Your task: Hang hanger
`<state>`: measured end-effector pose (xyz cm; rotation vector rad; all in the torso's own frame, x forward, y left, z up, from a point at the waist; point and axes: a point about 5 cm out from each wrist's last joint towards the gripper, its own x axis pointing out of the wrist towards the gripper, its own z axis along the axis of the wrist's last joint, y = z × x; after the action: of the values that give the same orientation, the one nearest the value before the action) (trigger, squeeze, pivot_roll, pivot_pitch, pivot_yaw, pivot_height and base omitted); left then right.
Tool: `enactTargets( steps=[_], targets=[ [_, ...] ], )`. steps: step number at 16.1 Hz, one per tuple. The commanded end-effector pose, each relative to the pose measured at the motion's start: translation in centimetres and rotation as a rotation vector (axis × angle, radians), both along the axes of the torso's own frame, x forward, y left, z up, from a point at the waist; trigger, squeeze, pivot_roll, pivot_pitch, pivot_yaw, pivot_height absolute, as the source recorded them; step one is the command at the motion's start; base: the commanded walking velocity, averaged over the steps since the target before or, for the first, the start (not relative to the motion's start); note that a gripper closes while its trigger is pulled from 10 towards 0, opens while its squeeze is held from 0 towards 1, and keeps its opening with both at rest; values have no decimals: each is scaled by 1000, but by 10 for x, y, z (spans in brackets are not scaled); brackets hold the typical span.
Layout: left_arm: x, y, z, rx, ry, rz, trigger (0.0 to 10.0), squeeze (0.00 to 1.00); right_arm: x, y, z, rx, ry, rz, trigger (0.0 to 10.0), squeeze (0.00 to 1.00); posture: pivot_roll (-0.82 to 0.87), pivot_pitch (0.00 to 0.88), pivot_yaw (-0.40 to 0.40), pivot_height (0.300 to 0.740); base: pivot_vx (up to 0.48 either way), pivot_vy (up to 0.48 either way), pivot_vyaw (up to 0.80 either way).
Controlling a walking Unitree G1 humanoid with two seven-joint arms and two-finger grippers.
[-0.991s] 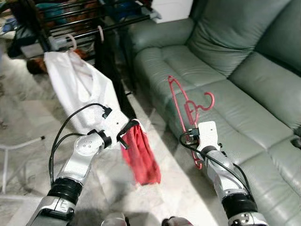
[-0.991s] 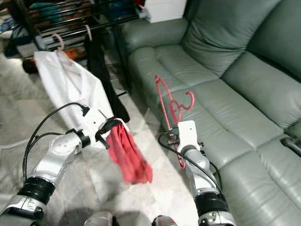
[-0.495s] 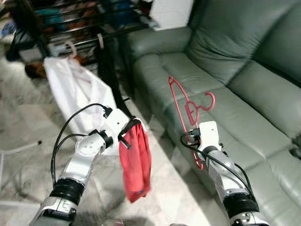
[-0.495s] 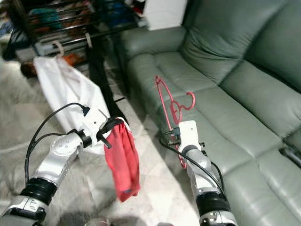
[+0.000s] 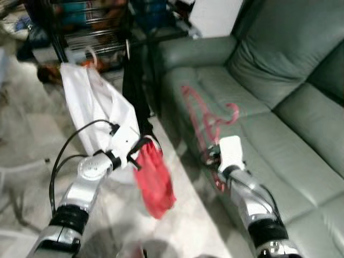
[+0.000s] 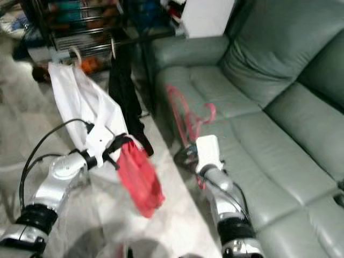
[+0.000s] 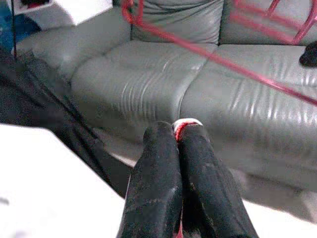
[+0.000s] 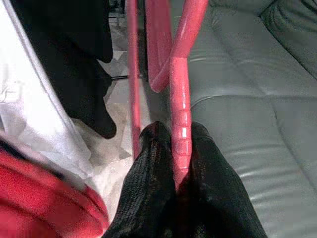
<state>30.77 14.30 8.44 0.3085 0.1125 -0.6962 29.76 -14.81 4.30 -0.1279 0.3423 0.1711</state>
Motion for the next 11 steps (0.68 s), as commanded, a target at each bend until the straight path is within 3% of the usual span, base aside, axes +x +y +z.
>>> enactTargets(
  steps=[1,6,9,11],
  targets=[
    [3,-14,10,-25,-43,-39,10000,0,-2,-15,-2,-18,10,-37,10000,0,-33,0,-10,740,349,0,0],
    [-1,-7,-1,-6,7,17,10000,0,-3,-16,-3,-23,17,-39,10000,0,-33,0,-10,740,0,0,0],
    [-4,0,-3,-23,14,43,10000,0,-2,-14,-3,-22,24,-38,10000,0,-35,0,-14,740,0,0,-800],
    [-3,2,-2,-26,13,51,10000,0,-2,-13,-3,-20,23,-34,10000,0,-27,0,-18,740,0,293,-800]
  ],
)
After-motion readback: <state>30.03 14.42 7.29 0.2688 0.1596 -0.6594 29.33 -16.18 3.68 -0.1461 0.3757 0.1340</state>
